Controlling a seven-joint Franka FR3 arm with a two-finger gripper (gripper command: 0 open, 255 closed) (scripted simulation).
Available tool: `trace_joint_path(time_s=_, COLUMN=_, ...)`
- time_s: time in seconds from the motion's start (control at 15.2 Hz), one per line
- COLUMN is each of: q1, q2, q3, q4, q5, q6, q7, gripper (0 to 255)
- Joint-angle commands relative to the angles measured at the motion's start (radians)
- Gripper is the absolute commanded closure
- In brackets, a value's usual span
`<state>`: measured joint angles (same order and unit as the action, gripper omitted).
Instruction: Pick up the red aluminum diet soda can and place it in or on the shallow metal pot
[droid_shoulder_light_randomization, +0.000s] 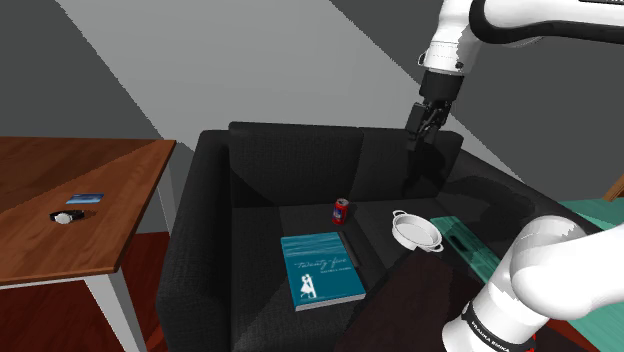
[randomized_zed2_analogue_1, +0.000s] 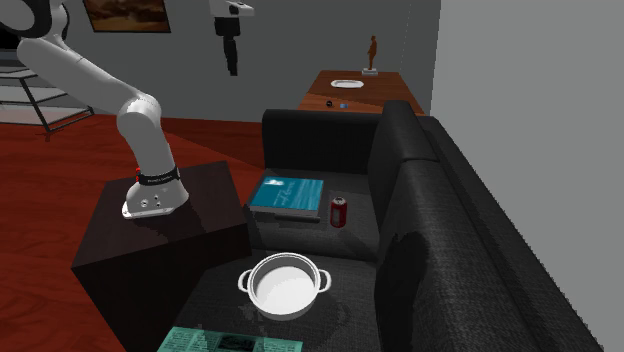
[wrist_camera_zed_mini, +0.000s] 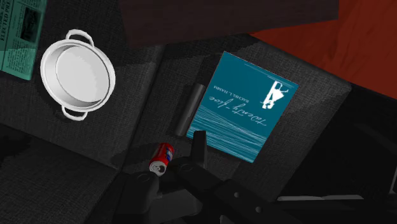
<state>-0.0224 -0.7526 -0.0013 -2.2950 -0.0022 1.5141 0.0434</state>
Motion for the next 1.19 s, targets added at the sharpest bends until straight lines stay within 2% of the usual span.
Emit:
trace_joint_path(time_s=0.0, q1=0.000, q2=0.000, q3=0.000, q4=0.000, q5=0.000, q6=0.000, q7=0.000, gripper=0)
trace_joint_path(time_s=0.59, q1=-0.028, q2=0.175, q3=-0.082, q4=-0.112, q5=-0.047, q6=0.294, q7=-0.086, gripper=0)
trace_joint_path(time_s=1.12, q1=-0.045, q2=0.416, q3=-0.152, q4=-0.116, q5=-0.058, q6=0.545, q7=-0.165, gripper=0)
